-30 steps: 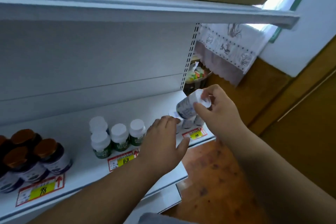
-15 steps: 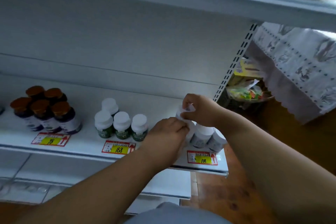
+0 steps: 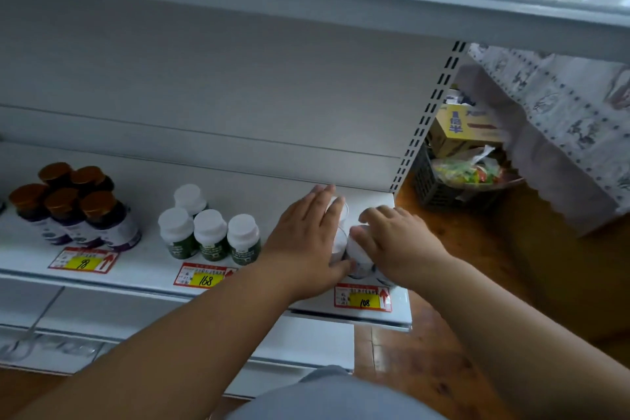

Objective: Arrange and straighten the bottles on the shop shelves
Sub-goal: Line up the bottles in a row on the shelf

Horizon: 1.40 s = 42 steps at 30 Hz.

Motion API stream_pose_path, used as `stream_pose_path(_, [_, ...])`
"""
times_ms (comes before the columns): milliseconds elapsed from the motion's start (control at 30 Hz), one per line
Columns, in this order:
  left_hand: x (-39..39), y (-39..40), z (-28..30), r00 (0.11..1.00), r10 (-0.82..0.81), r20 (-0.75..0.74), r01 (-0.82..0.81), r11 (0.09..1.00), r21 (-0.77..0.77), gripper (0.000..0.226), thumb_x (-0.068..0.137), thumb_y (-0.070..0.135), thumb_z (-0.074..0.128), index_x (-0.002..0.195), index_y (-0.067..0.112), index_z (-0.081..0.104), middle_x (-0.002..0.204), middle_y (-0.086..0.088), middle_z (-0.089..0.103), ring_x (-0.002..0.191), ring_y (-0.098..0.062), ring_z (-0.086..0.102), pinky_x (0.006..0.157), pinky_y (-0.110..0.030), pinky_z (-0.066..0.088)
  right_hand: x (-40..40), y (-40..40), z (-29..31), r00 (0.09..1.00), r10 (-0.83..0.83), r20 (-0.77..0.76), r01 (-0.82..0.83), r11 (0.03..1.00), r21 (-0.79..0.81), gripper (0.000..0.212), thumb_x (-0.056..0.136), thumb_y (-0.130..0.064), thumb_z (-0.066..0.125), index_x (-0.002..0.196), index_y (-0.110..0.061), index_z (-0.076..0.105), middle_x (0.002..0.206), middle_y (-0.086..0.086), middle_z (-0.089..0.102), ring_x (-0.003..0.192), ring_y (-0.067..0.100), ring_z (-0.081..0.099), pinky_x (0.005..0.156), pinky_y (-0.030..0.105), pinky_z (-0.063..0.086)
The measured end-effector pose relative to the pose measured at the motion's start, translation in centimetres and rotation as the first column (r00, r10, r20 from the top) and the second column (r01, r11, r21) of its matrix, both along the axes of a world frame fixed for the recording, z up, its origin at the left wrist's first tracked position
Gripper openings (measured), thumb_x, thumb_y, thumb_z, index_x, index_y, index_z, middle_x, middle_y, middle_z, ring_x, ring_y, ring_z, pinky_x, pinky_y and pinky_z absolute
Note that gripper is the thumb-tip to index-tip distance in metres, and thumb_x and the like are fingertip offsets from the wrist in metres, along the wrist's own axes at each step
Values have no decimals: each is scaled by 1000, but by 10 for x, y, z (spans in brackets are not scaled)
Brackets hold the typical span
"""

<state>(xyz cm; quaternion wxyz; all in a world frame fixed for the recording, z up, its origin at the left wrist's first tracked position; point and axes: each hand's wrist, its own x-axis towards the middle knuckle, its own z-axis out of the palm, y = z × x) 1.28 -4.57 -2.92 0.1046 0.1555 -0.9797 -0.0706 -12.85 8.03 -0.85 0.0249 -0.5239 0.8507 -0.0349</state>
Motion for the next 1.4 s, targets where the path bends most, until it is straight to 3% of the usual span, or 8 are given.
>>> stream_pose_path(67, [-10, -4, -7, 997, -15, 75, 17, 999, -29, 95, 83, 72, 33, 152, 17, -3, 161, -3, -11, 146, -18, -15, 116, -33, -5, 5, 1, -8, 1000, 22, -6, -22, 999, 41, 60, 90, -63, 8, 114, -27, 50, 109, -6, 61, 102, 17, 56, 87, 35, 44])
stream_pose_path(300, [-18, -7, -21, 996, -23, 90, 26, 999, -26, 96, 83, 72, 38, 152, 18, -1, 162, -2, -5, 147, -19, -9, 113, -32, 0, -1, 4, -9, 992, 115, -47, -113, 992, 48, 48, 96, -55, 16, 107, -25, 52, 101, -6, 64, 93, 18, 60, 82, 35, 46])
stream_pose_path(533, [-12, -6, -13, 998, -34, 52, 34, 999, 6, 98, 81, 74, 37, 152, 18, 1, 162, -1, -2, 147, -16, -7, 114, -30, -2, -1, 5, -4, 995, 98, -15, -98, 995, 16, 58, 94, -57, 10, 121, -26, 51, 116, -5, 61, 109, 18, 54, 97, 35, 40])
stream_pose_path(633, [-1, -1, -1, 1000, -9, 6, 9, 1000, 18, 100, 78, 75, 42, 152, 19, 5, 161, 0, 4, 147, -15, -1, 115, -29, 0, 4, 5, 10, 994, 105, -3, -105, 993, -58, 59, 95, -56, 12, 130, -26, 48, 125, -5, 57, 118, 19, 50, 102, 34, 34])
stream_pose_path(733, [23, 0, 14, 995, 47, -86, -47, 999, 10, 99, 75, 76, 46, 150, 16, 20, 158, -3, 21, 144, -19, 18, 117, -33, 15, 19, -5, 31, 991, 133, 27, -127, 980, -152, 48, 98, -48, 23, 132, -25, 48, 129, -4, 54, 121, 19, 47, 101, 33, 34])
stream_pose_path(967, [129, -41, 45, 946, 255, -203, -258, 966, 9, 66, 83, 60, 55, 130, 14, 53, 129, -6, 58, 117, -26, 53, 98, -38, 42, 112, -69, 70, 964, 248, 97, -204, 923, -327, 41, 99, -38, 35, 133, -21, 50, 134, 0, 51, 125, 21, 43, 104, 34, 33])
stream_pose_path(1200, [307, -112, 59, 846, 484, -224, -493, 870, 18, 51, 89, 50, 49, 124, 15, 58, 117, -5, 60, 107, -27, 55, 90, -39, 44, 271, -181, 78, 886, 448, 116, -355, 818, -452, 34, 96, -33, 45, 123, -17, 56, 120, 6, 58, 111, 25, 50, 95, 41, 41])
stream_pose_path(1400, [447, -163, 69, 744, 624, -239, -632, 774, 53, 48, 91, 50, 53, 128, 19, 54, 118, 1, 58, 108, -21, 53, 88, -34, 41, 408, -270, 79, 784, 592, 187, -415, 724, -551, 29, 93, -36, 52, 117, -19, 59, 112, -2, 57, 106, 16, 51, 87, 29, 40])
